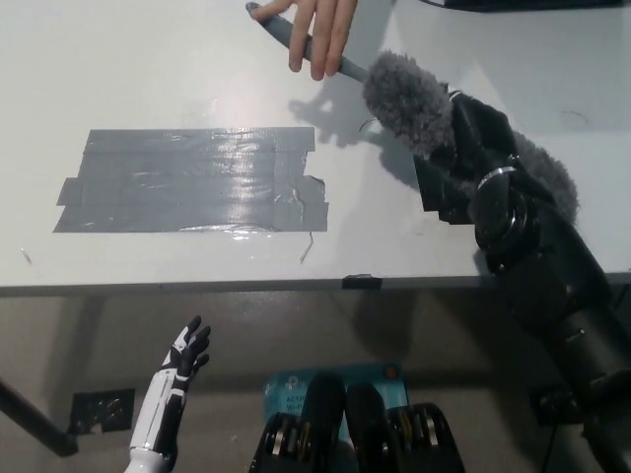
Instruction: A person hands a grey duster to the robot and the robot grabs it with its right hand and places it on the black marked spot infron tof it on the desk
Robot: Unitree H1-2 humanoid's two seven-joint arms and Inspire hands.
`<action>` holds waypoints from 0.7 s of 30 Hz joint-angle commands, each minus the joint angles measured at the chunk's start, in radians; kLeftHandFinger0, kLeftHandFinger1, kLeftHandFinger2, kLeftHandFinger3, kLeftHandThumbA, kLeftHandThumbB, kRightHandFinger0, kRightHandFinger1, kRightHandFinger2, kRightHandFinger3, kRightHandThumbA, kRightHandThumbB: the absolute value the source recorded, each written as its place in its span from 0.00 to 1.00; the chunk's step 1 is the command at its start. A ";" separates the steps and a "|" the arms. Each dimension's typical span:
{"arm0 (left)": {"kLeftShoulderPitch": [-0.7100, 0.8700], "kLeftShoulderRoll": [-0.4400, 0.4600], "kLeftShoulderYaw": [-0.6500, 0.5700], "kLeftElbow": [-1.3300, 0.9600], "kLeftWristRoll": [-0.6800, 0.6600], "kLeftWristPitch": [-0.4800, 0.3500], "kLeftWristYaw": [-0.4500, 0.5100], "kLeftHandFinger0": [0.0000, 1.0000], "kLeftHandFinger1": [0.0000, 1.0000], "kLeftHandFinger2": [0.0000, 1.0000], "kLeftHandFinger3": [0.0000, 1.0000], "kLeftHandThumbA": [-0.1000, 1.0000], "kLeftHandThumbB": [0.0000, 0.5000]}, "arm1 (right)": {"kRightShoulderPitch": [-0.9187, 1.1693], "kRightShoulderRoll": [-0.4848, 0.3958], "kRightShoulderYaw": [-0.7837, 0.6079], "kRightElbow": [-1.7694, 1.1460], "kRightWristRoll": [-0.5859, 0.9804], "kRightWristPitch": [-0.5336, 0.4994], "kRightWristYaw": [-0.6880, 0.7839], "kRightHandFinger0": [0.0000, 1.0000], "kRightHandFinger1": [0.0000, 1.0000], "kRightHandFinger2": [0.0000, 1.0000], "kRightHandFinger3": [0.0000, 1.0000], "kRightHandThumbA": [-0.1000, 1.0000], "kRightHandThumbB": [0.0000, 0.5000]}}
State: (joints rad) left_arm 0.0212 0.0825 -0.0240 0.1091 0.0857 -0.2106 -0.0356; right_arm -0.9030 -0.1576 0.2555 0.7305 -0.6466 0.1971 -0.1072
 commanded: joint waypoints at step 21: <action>-0.028 0.009 -0.004 -0.028 0.044 -0.006 0.011 1.00 1.00 1.00 1.00 1.00 0.33 | -0.137 -0.131 0.220 0.236 -0.099 -0.233 -0.125 0.01 0.54 0.96 0.79 0.00 0.45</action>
State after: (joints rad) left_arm 0.0104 0.0836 -0.0276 0.1083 0.1132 -0.2096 -0.0350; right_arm -0.9672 -0.2613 0.4609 0.9227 -0.7300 0.0305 -0.2146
